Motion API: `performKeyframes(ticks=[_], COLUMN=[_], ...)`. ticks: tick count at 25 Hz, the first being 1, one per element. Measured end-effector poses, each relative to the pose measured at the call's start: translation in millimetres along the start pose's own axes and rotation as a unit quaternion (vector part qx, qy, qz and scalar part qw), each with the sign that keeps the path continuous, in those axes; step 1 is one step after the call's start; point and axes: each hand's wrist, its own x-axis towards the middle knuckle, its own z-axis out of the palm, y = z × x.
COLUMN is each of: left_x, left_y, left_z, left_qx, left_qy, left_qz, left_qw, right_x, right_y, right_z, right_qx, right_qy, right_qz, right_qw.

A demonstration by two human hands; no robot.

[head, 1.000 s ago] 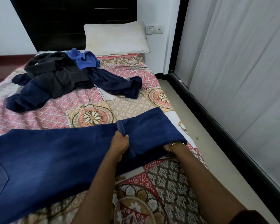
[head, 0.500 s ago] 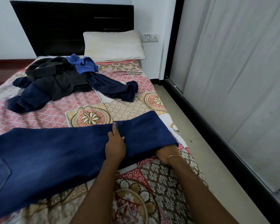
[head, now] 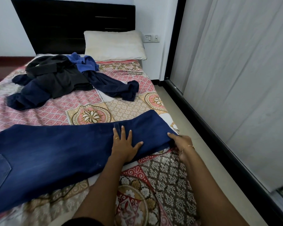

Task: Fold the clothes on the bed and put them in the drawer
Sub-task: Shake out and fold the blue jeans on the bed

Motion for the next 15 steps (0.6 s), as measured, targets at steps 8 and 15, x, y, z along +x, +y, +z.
performKeyframes(ticks=[8, 15], left_x=[-19, -70], left_y=[-32, -121], left_z=[-64, -97], left_qx=[-0.659, -0.702], left_qy=[0.026, 0.096], left_qz=[-0.086, -0.219], left_qw=[0.747, 0.670], right_x=[-80, -158], right_y=[-45, -4], right_z=[80, 163], right_qx=[0.001, -0.328], right_qy=[-0.093, -0.323], right_qz=[-0.303, -0.475], right_qw=[0.948, 0.751])
